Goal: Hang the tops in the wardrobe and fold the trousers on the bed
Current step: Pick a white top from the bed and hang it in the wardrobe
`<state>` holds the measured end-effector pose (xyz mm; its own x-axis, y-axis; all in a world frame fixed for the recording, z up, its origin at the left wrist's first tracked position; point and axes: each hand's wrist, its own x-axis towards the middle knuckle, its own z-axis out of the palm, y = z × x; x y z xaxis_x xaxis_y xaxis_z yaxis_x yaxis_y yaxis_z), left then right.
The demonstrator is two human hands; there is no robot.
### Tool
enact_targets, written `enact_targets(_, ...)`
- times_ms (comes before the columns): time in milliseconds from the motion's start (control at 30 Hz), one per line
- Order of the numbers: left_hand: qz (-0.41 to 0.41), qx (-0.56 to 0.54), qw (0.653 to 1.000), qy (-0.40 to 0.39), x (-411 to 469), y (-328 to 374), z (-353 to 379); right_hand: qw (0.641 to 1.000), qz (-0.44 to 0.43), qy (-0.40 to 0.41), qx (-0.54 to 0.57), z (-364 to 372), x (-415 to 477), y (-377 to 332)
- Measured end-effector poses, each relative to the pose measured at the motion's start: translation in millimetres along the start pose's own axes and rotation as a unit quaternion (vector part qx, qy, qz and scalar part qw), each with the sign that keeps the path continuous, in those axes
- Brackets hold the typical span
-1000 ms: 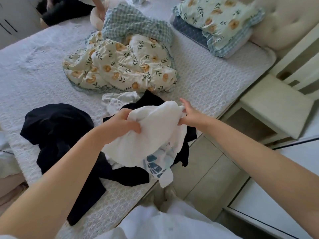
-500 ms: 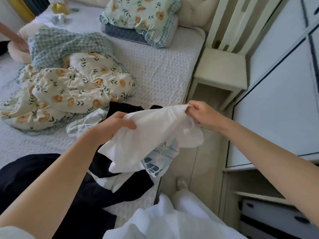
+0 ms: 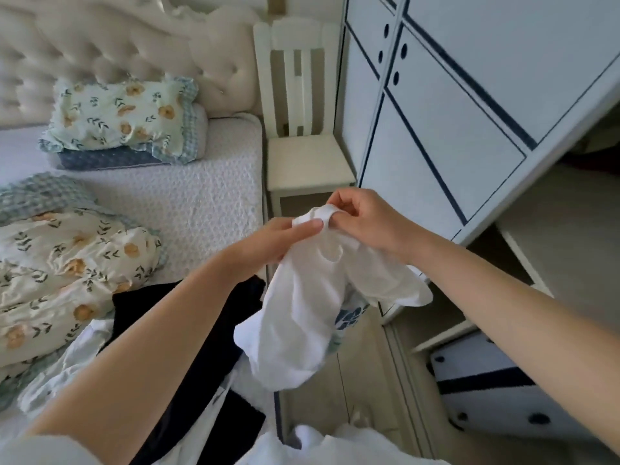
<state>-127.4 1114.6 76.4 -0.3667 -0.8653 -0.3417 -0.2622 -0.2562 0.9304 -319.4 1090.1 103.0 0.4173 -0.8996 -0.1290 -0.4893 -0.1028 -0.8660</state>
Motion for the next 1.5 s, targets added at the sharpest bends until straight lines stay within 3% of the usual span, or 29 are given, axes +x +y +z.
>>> enact_targets(100, 0.039, 0.028, 0.998, 0.033, 17.5, 29.2, 13.4, 0.998, -0.019, 0.052, -0.003, -28.3, -18.2, 6.2)
enact_targets(200, 0.052, 0.115, 0.992, 0.012, 32.3, 54.1, 20.0, 0.996, -0.029, 0.08, -0.026, -52.2, -34.6, 9.6)
enact_targets(400, 0.144, 0.212, 0.966, 0.044, 52.0, 110.1, 39.0, 0.969, 0.011, 0.092, -0.228, -95.1, -43.7, 20.1)
enact_targets(633, 0.208, 0.295, 0.928, 0.091, 68.7, 148.2, 44.1, 0.926, 0.101, 0.1, -0.351, -148.6, -53.3, 33.8)
enact_targets(700, 0.205, 0.354, 0.901, 0.144, 76.8, 149.0, 39.9, 0.922, 0.104, 0.129, -0.35, -160.3, -57.6, 34.9)
enact_targets(767, 0.209, 0.455, 0.845, 0.187, 83.9, 146.7, 36.4, 0.908, 0.094, 0.161, -0.375, -170.9, -62.7, 32.5)
enact_targets(833, 0.216, 0.529, 0.794, 0.206, 86.6, 143.9, 34.0, 0.901, 0.072, 0.186, -0.386, -181.8, -66.1, 28.9)
enact_targets(933, 0.197, 0.593, 0.754, 0.203, 91.0, 140.9, 29.7, 0.914, 0.056, 0.216, -0.338, -192.1, -67.1, 23.2)
enact_targets(967, 0.188, 0.591, 0.758, 0.201, 93.9, 140.5, 28.4, 0.92, 0.056, 0.225, -0.315, -193.3, -67.8, 21.8)
enact_targets(1067, 0.148, 0.472, 0.845, 0.205, 98.3, 150.3, 26.2, 0.928, 0.047, 0.249, -0.274, -196.0, -72.2, 18.7)
enact_targets(1167, 0.065, 0.207, 0.964, 0.154, 97.8, 166.2, 24.0, 0.927, 0.037, 0.265, -0.264, -203.1, -76.2, 15.3)
enact_targets(1200, 0.032, 0.106, 0.987, 0.121, 96.3, 171.7, 24.8, 0.925, 0.042, 0.266, -0.267, -205.6, -76.7, 15.1)
enact_targets(1267, -0.026, -0.021, 0.999, 0.04, 93.5, 182.9, 26.6, 0.919, 0.05, 0.267, -0.287, -211.1, -77.2, 15.8)
enact_targets(1333, -0.046, -0.044, 0.998, -0.006, 93.4, 191.6, 31.7, 0.909, 0.054, 0.282, -0.302, -216.2, -80.1, 14.7)
enact_targets(1400, -0.019, 0.049, 0.999, 0.007, 97.5, 197.3, 36.0, 0.898, 0.056, 0.314, -0.302, -222.9, -86.5, 11.8)
enact_targets(1500, 0.04, 0.231, 0.971, 0.041, 99.8, 207.2, 42.2, 0.881, 0.062, 0.347, -0.314, -232.6, -97.7, 3.9)
